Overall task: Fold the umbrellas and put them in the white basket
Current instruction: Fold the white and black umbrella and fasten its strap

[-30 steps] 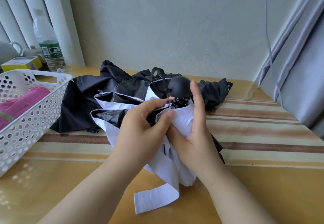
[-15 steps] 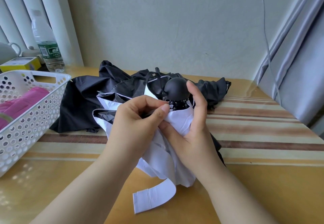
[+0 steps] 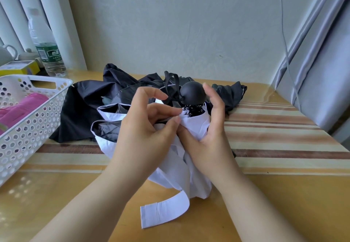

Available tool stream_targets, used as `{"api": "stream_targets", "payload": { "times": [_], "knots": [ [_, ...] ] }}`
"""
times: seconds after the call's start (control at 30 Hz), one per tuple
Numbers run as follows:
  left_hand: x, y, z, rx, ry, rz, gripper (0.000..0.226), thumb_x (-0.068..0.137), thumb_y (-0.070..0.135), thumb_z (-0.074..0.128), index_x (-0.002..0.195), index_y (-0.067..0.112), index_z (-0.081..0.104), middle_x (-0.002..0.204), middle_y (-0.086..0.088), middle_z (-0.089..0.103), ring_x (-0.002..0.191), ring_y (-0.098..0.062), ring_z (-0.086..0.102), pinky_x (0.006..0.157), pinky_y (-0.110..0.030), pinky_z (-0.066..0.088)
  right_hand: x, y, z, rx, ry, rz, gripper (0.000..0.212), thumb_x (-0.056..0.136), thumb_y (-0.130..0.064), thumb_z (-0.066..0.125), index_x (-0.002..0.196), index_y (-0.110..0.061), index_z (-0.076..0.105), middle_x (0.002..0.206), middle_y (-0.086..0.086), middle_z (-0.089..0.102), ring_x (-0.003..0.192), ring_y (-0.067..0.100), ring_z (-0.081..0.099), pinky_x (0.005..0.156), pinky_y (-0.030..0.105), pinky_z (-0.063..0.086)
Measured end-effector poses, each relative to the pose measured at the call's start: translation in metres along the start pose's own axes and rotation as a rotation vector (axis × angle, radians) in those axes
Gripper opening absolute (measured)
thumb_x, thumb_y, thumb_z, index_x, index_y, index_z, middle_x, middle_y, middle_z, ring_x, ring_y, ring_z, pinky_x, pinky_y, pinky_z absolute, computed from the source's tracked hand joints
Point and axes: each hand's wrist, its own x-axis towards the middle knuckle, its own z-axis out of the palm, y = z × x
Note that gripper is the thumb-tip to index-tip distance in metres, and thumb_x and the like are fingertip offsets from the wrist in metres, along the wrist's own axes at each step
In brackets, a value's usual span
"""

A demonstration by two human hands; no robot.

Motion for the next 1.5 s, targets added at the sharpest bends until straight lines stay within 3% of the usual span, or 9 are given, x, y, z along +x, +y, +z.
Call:
{"api": "stream_targets", "payload": {
  "times": [0.1,0.3,0.53,0.8,0.97,1.07,1.2,1.3,1.5],
  "knots": [
    [-0.001,-0.003,0.001,0.011,-0.018,0.034,0.043,0.081,-0.003,0.068,0.092,0.032,0.046,0.086,0.011,0.069,0.085,-0.005,0.068,0.075,-0.019,0.052,0.002,-0.005,-0.004,-0.003,-0.068,-0.015,0.083,0.087,0.000,0.066,0.138,-0.046,0.019,0.139,-0.026,0.037,0.128,-0.011,0.041,0.098,0.007,0.035],
    [0.001,-0.005,0.003,-0.029,-0.025,0.063,0.037,0.071,0.018,0.067,0.085,0.048,0.049,0.098,0.016,0.054,0.081,-0.010,0.069,0.075,-0.024,0.055,0.003,-0.004,-0.009,-0.039,-0.045,0.007,0.063,0.084,0.003,0.067,0.123,-0.035,0.037,0.105,-0.040,0.054,0.099,-0.007,0.059,0.081,0.008,0.044],
    [0.000,-0.005,0.002,-0.112,-0.051,0.009,0.029,0.084,0.004,0.063,0.093,0.028,0.051,0.078,0.018,0.064,0.065,-0.004,0.060,0.057,-0.015,0.045,0.002,-0.004,-0.002,0.026,-0.003,0.006,0.061,0.082,-0.011,0.073,0.120,-0.045,0.039,0.112,-0.002,0.065,0.102,0.021,0.067,0.086,0.040,0.055],
    [-0.001,0.006,-0.001,0.343,-0.204,0.296,0.055,0.081,0.050,0.056,0.134,0.043,0.042,0.125,0.029,0.051,0.116,0.007,0.049,0.091,-0.006,0.037,-0.001,-0.013,-0.004,-0.183,-0.142,0.057,0.081,0.082,-0.023,0.070,0.109,-0.080,0.020,0.090,-0.010,0.069,0.084,0.008,0.067,0.076,0.039,0.057],
    [0.003,0.005,-0.009,0.281,-0.150,0.188,0.067,0.078,0.017,0.076,0.120,0.055,0.041,0.095,0.031,0.060,0.088,0.012,0.058,0.075,0.001,0.038,-0.004,-0.015,-0.004,-0.150,-0.205,0.064,0.087,0.076,-0.041,0.070,0.136,-0.054,0.009,0.125,-0.016,0.056,0.114,0.003,0.058,0.094,0.028,0.050],
    [0.004,0.008,-0.010,0.317,-0.179,0.222,0.054,0.077,0.022,0.073,0.110,0.056,0.045,0.095,0.037,0.059,0.089,0.016,0.056,0.075,0.002,0.036,-0.003,-0.023,-0.011,-0.248,-0.236,0.144,0.071,0.067,-0.049,0.071,0.119,-0.054,0.022,0.119,-0.024,0.047,0.109,-0.008,0.052,0.083,0.014,0.047],
    [0.005,0.007,-0.014,0.355,-0.191,0.203,0.036,0.073,0.033,0.065,0.101,0.054,0.054,0.098,0.038,0.058,0.095,0.011,0.054,0.078,-0.001,0.036,-0.002,-0.032,-0.016,-0.469,-0.341,0.297,0.080,0.058,-0.056,0.071,0.125,-0.047,0.030,0.119,-0.019,0.039,0.105,-0.003,0.051,0.084,0.027,0.050],
    [0.008,0.008,-0.018,0.433,-0.198,0.212,0.040,0.071,0.045,0.062,0.109,0.050,0.052,0.102,0.046,0.050,0.101,0.009,0.045,0.081,0.000,0.030,-0.001,-0.031,-0.006,-0.389,-0.340,0.313,0.062,0.063,-0.046,0.067,0.121,-0.039,0.043,0.109,-0.014,0.059,0.097,0.002,0.061,0.082,0.038,0.055],
    [0.001,0.028,-0.042,0.252,-0.224,0.125,0.052,0.071,0.016,0.082,0.102,0.048,0.057,0.099,0.019,0.064,0.090,-0.006,0.060,0.078,-0.014,0.047,0.004,-0.050,-0.004,-0.533,-0.244,0.104,0.024,0.083,-0.026,0.065,0.101,-0.030,0.051,0.084,-0.017,0.055,0.083,0.004,0.053,0.068,0.020,0.047]
  ]
}}
